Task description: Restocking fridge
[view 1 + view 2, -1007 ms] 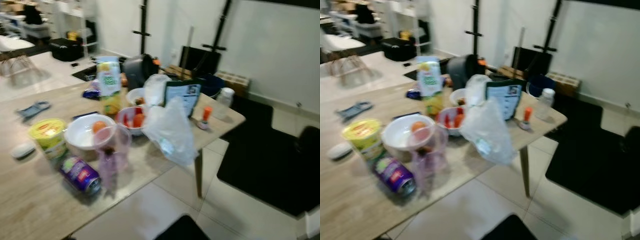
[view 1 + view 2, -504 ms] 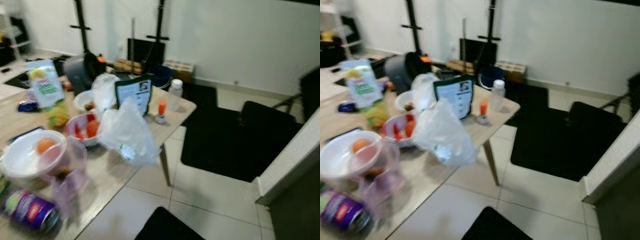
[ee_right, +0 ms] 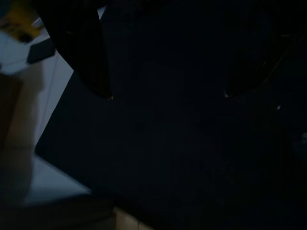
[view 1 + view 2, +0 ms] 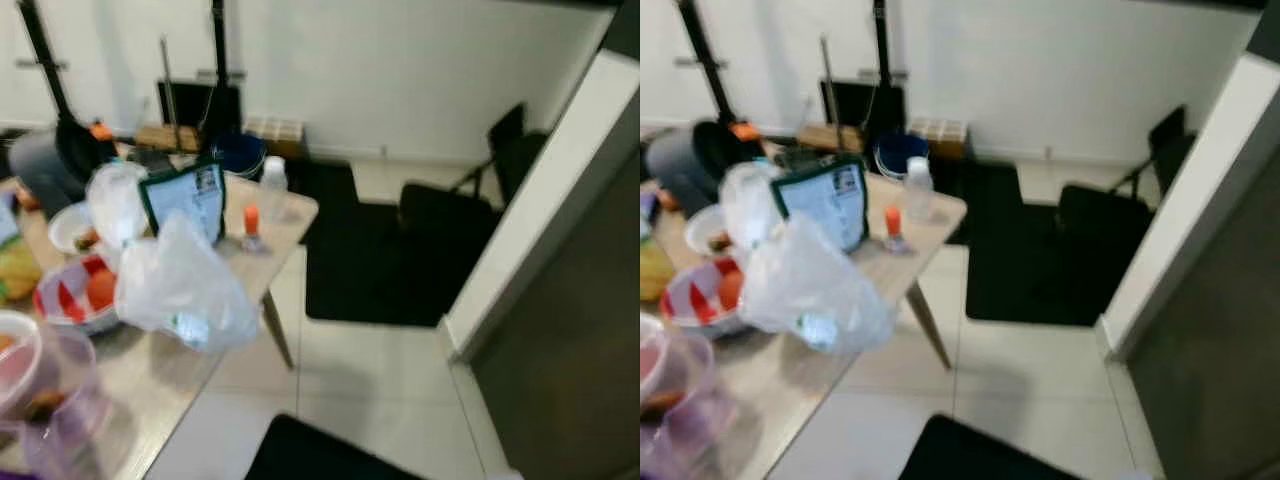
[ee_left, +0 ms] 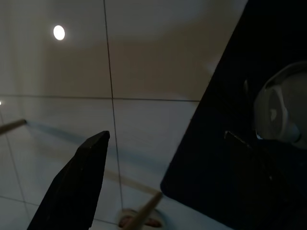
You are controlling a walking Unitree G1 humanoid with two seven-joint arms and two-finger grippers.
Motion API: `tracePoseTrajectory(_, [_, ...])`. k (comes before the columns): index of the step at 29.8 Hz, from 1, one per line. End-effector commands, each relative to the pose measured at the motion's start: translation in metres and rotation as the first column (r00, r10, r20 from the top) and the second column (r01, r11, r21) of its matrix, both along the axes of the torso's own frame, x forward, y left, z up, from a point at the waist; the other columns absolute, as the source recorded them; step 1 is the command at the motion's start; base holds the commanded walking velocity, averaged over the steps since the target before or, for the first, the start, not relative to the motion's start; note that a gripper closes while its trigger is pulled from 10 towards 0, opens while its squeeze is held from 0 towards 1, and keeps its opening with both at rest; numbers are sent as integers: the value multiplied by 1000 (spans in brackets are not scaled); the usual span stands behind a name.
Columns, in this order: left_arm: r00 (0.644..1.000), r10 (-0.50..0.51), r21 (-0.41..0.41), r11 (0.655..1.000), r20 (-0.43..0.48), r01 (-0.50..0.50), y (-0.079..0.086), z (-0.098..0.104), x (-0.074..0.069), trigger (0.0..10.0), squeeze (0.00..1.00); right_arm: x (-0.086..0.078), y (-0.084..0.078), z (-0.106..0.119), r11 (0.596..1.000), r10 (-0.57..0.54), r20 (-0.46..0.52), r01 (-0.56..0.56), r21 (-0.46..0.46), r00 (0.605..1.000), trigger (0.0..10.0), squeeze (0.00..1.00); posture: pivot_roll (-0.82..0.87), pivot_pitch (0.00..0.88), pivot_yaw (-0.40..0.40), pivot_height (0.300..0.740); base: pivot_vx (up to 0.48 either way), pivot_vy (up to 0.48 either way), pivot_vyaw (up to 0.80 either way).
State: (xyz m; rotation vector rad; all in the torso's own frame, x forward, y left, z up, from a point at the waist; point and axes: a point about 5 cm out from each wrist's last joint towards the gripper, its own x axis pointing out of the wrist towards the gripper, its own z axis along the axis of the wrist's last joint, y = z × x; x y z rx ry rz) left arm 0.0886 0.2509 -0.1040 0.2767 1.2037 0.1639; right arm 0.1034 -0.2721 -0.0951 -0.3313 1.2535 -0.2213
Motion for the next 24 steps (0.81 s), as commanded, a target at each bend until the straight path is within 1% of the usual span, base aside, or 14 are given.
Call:
tracePoseTrajectory(1, [1000,-21,-11,1000,23,21,-5,1,10,10000,0,-1,-2,0,1000,3,-4,-3,-2,1000,10000,0,89,0,-22,740,0,0,-788])
tracePoseTrajectory(24, [999,-39,-40,998,14,39,-11,-1,10,10000,0,-4,3,-2,1000,15,-19,-15,14,1000,10000,0,87,0,-23,740,0,0,-787])
